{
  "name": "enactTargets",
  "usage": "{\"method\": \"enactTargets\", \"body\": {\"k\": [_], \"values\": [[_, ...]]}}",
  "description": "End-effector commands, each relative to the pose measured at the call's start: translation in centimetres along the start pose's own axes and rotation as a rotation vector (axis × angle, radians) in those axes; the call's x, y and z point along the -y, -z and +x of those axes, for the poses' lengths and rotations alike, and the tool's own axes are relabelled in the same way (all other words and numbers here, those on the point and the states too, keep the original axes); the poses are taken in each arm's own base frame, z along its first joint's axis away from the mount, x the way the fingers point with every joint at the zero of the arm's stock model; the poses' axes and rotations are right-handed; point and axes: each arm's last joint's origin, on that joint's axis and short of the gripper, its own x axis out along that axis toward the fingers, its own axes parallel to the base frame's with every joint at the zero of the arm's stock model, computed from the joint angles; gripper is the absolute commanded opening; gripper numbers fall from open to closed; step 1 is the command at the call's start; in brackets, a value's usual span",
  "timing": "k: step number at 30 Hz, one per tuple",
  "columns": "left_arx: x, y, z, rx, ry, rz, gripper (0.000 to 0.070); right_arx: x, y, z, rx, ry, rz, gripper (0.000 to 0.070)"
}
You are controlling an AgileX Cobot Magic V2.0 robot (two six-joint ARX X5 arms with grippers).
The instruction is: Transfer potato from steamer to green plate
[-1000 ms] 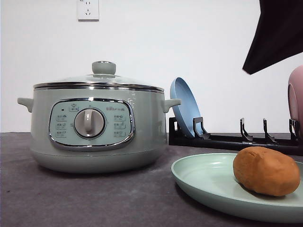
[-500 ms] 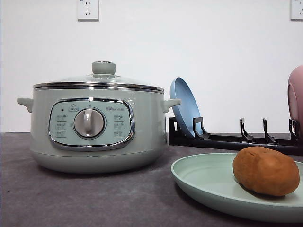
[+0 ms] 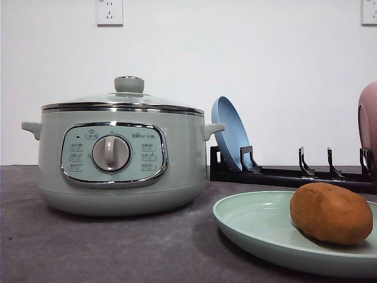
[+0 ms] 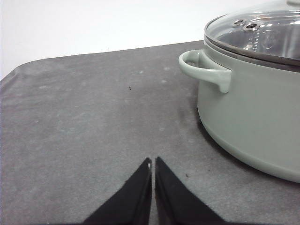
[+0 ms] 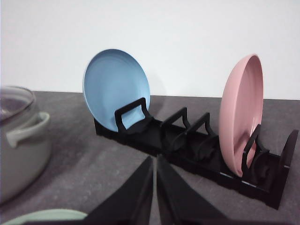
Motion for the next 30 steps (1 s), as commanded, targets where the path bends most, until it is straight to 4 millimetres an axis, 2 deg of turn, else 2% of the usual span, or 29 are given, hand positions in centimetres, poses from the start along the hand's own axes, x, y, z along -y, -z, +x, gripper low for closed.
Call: {"method": "enactTargets", "body": {"k": [1,10,23,30], "values": [[0.0,0.7,0.2,-0.025,0.000,0.002,0.0004,0.0,0.3,0.0,0.014,-0.003,-0.026,0.0000],[0.0,0.7,0.2,-0.026,0.000,0.001,0.0004,0.2,3.0,0.3,0.014,-0.003,-0.025,0.0000],[0.0,0.7,0.2,-0.025,0.000,0.002,0.0004,0.3,4.7,0.1,-0.168,0.007,-0.006,0.0000],[0.0,0.7,0.2,-0.025,0.000,0.002,0.0004,0.3,4.5,0.2,-0.148,0.009,-0.001,0.0000]]}}
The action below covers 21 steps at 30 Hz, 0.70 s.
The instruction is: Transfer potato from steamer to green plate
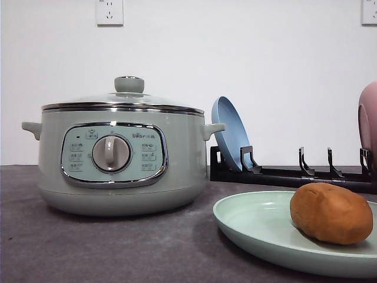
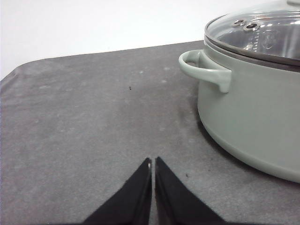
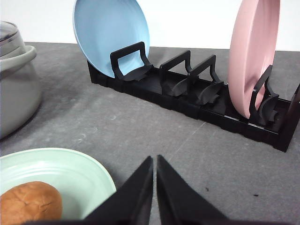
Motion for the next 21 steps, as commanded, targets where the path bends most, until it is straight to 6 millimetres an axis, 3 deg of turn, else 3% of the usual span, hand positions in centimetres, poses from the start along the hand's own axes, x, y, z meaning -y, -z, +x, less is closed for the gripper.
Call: {"method": "enactTargets", "body": {"k": [1,21], "values": [[0.05,0.68,0.19,-0.025,0.000,0.002,0.0004,0.02,0.07,0.03,0.004,0.001,-0.005,0.0000],[0.05,0.69,0.19,-0.025,0.000,0.002,0.0004,0.02,0.07,0.03,0.004,0.001,-0.005,0.0000]]}}
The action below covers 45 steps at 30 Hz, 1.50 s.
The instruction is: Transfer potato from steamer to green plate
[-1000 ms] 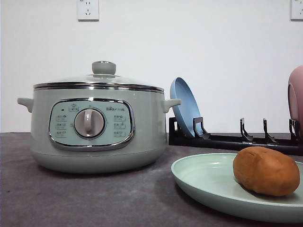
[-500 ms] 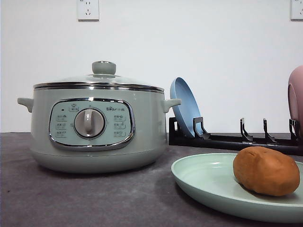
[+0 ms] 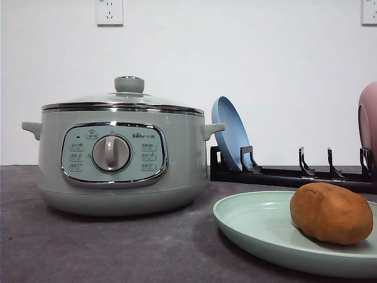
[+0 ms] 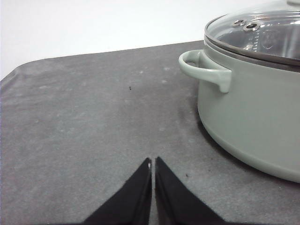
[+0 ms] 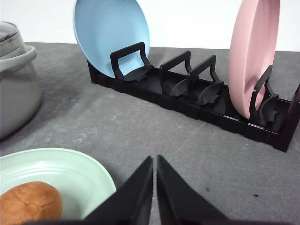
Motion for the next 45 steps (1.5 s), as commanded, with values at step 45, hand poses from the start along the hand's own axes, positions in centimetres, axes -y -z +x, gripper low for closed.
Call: {"method": "enactTargets", "body": {"k": [45], "values": [[0.05,0.70,0.19,-0.026,0.000,0.001,0.0004,0.02,0.06,0.03,0.004,0.001,-0.005,0.0000]]}}
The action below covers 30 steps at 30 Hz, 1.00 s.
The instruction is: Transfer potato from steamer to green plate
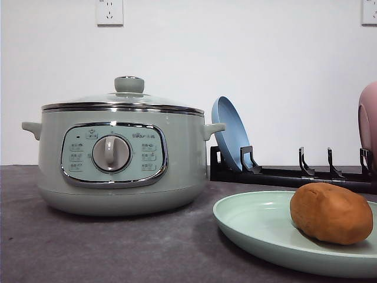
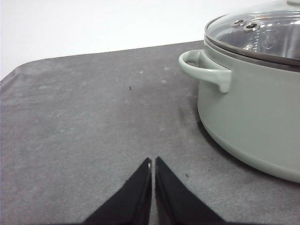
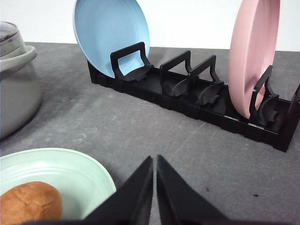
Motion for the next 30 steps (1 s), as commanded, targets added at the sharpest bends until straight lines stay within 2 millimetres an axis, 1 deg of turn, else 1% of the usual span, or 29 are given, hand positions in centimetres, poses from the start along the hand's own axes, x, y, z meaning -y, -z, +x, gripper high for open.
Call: {"method": "enactTargets", "body": {"k": [1,30], "values": [[0.05,0.69,0.19,-0.025,0.000,0.001,0.0004,0.02,0.06,0.03,0.004,0.001,-0.005,0.0000],[0.05,0.69,0.19,-0.025,0.000,0.001,0.0004,0.02,0.06,0.03,0.004,0.001,-0.005,0.0000]]}}
